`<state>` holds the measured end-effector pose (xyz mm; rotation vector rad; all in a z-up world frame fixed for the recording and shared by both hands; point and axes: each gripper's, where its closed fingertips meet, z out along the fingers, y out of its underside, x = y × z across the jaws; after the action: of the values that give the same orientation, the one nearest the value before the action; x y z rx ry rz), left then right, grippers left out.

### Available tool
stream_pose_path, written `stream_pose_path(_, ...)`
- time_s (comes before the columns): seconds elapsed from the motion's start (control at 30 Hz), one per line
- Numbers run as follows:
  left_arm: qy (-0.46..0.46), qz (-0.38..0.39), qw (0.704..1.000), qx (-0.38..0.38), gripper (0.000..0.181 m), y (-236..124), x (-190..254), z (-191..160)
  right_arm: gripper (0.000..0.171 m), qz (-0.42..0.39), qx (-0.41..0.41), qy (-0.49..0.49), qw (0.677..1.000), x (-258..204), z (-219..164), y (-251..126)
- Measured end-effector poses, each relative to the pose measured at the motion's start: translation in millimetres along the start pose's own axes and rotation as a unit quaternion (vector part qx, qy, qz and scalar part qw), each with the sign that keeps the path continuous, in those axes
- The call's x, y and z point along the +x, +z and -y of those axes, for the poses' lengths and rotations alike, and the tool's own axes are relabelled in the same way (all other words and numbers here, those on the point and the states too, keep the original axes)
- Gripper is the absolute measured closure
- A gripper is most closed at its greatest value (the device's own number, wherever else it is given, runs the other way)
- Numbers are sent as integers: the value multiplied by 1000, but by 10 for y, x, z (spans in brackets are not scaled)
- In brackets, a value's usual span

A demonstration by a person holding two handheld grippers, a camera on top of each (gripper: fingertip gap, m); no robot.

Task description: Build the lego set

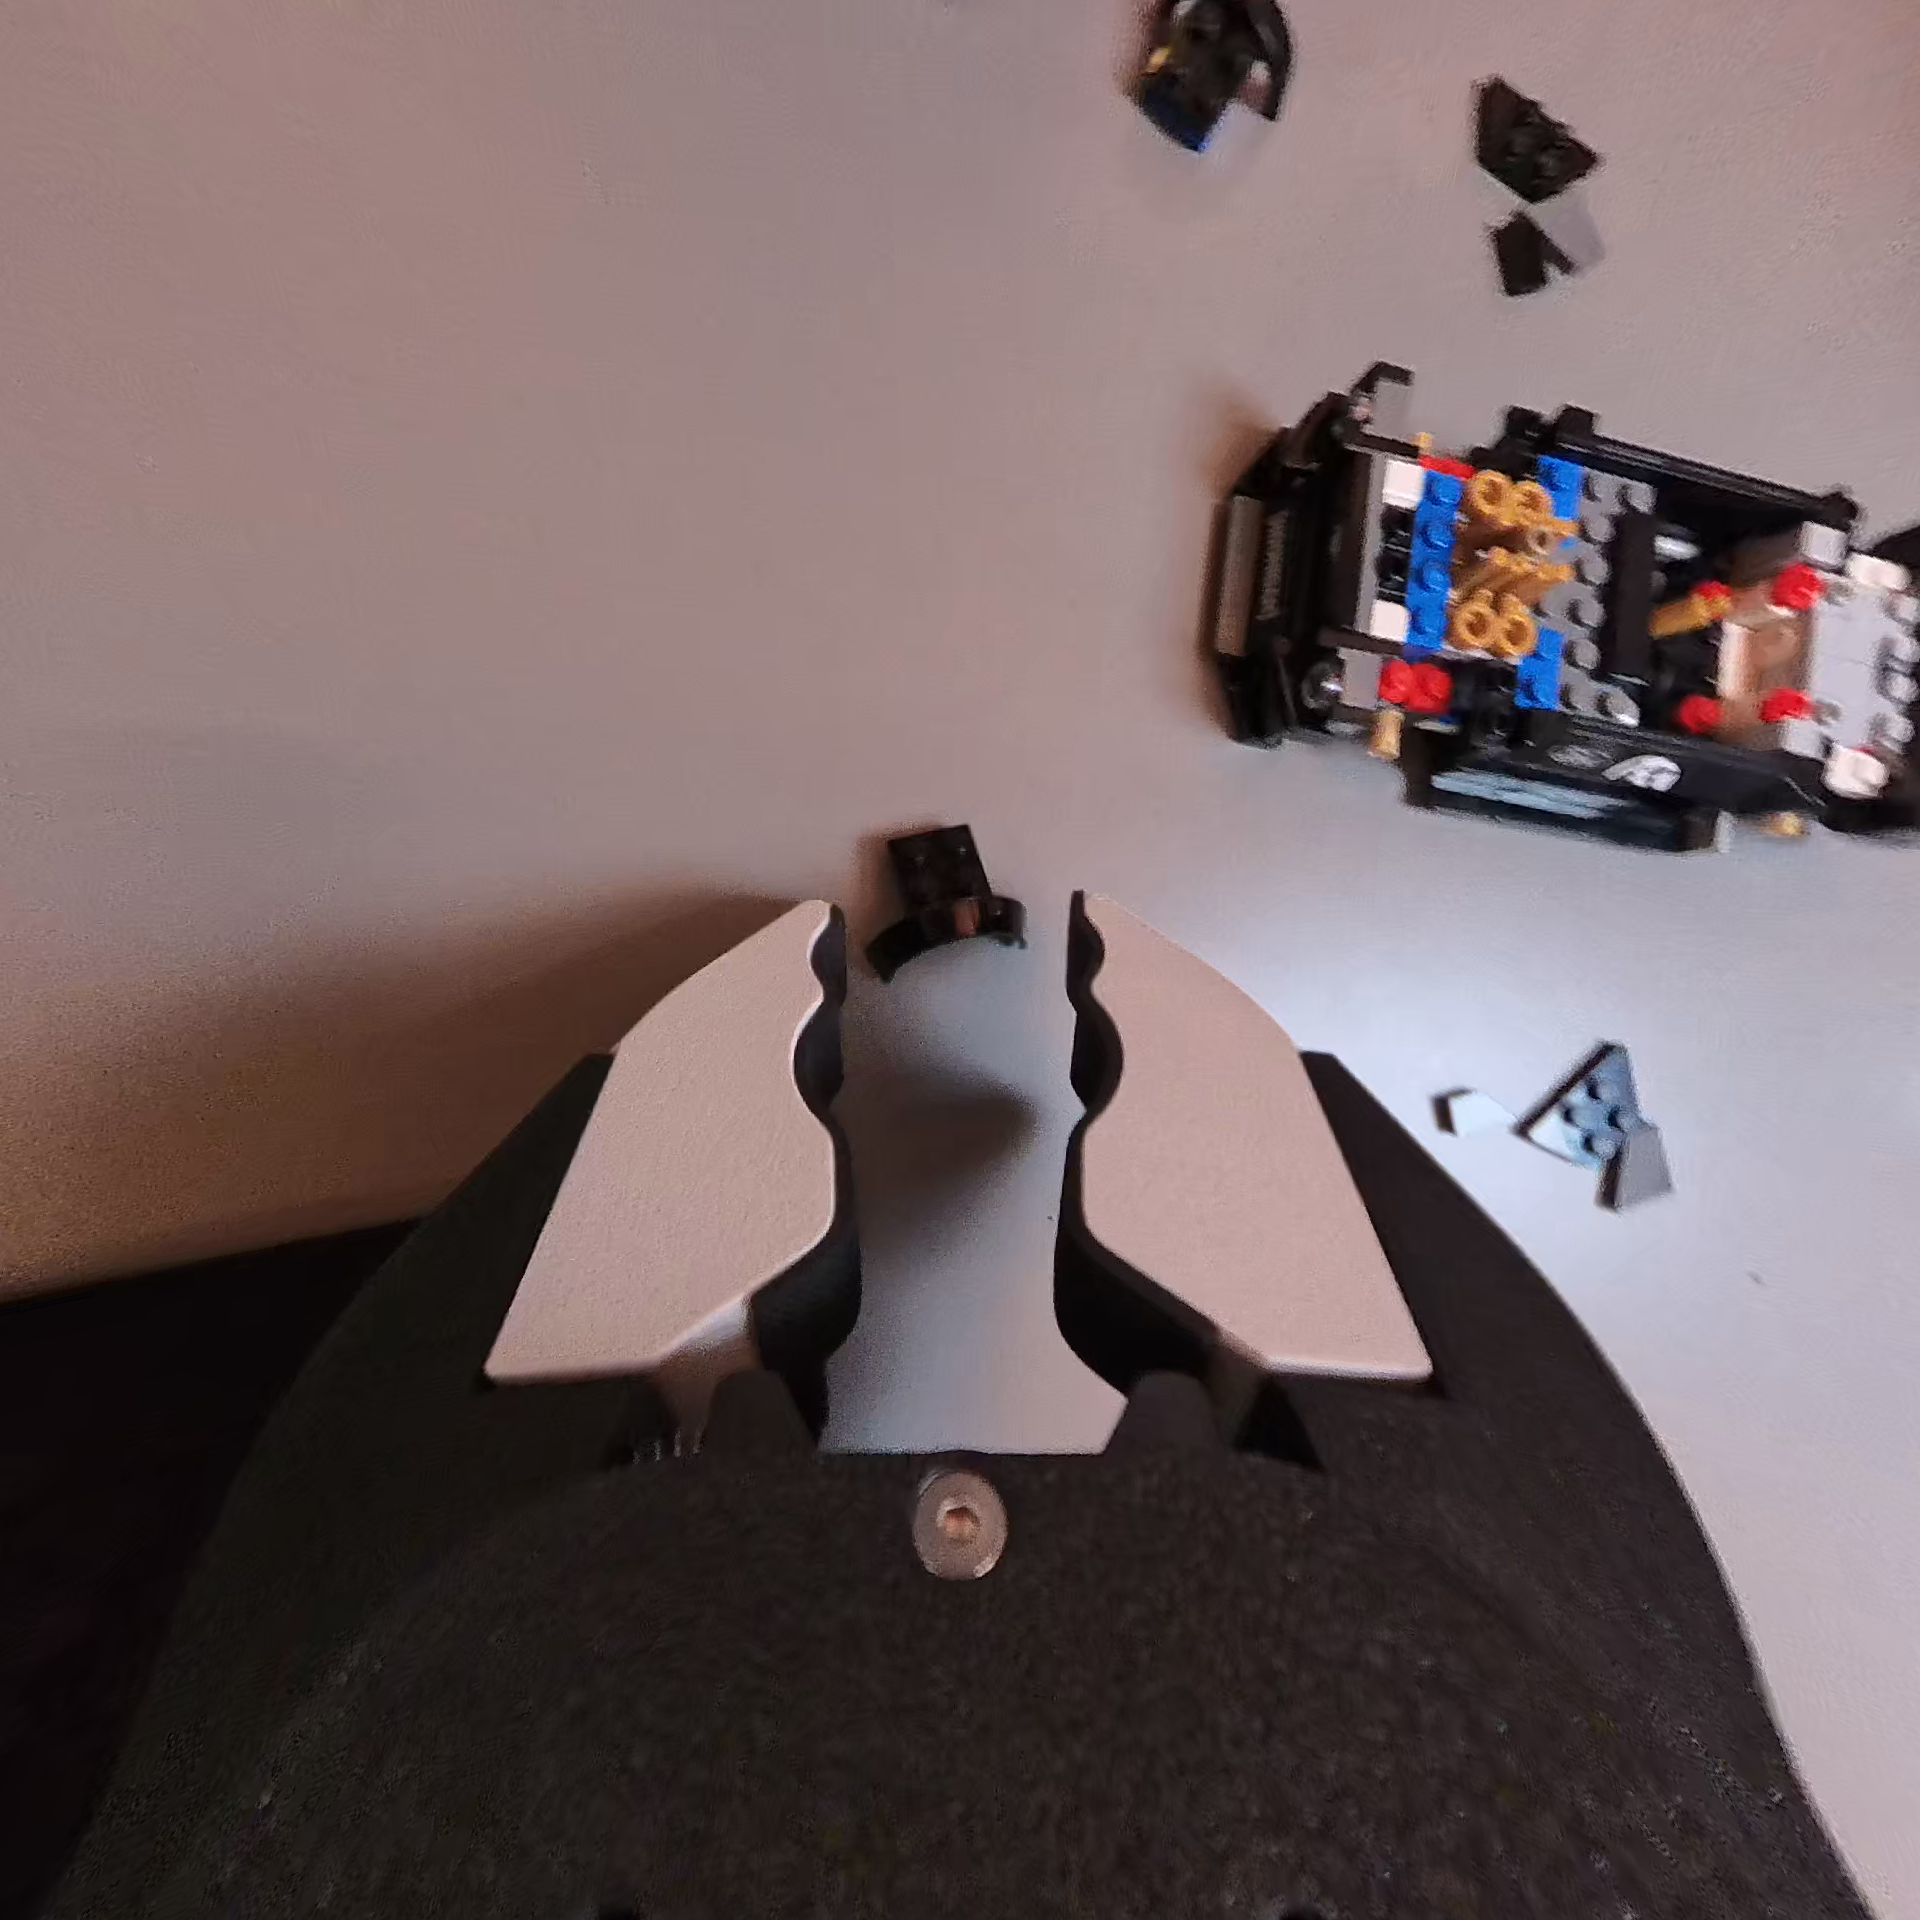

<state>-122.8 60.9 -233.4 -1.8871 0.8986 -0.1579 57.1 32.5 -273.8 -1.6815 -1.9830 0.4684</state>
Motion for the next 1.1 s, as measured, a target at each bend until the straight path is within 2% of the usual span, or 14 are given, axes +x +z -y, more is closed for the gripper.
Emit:
stream_pose_path(0.07, -2, -2, 1000, -2, 138, 7, 0, -14, 130, 38, -4, -9, 999, -62, 11, 26)
stream_pose_path(0.23, -11, -8, 1000, -13, 141, 33, -2, -64, 144, 44, -5, -11, 999, -93, 7, 28)
stream_pose_path(0.33, -13, -10, 1000, -10, 143, 36, 1, -58, 155, -11, 16, 19, 1000, 53, 14, -9)
stream_pose_path(0.43, -7, -13, 1000, -15, 144, 55, 23, -71, 155, -65, 42, 61, 995, 278, 15, -74)
stream_pose_path(0.7, 4, -4, 1000, 2, 145, 18, 30, -2, 141, -55, 64, 93, 992, 300, -50, -217)
stream_pose_path(0.9, 20, -15, 999, 23, 150, -1, 154, 115, 123, -66, 24, 75, 995, 189, -231, -153)
stream_pose_path(1.03, 24, -32, 999, 34, 152, 14, 283, 198, 121, -69, 24, 80, 994, 264, -252, -87)
stream_pose_path(1.1, 29, -33, 999, 30, 152, 32, 305, 188, 126, -60, 24, 80, 995, 294, -242, -64)
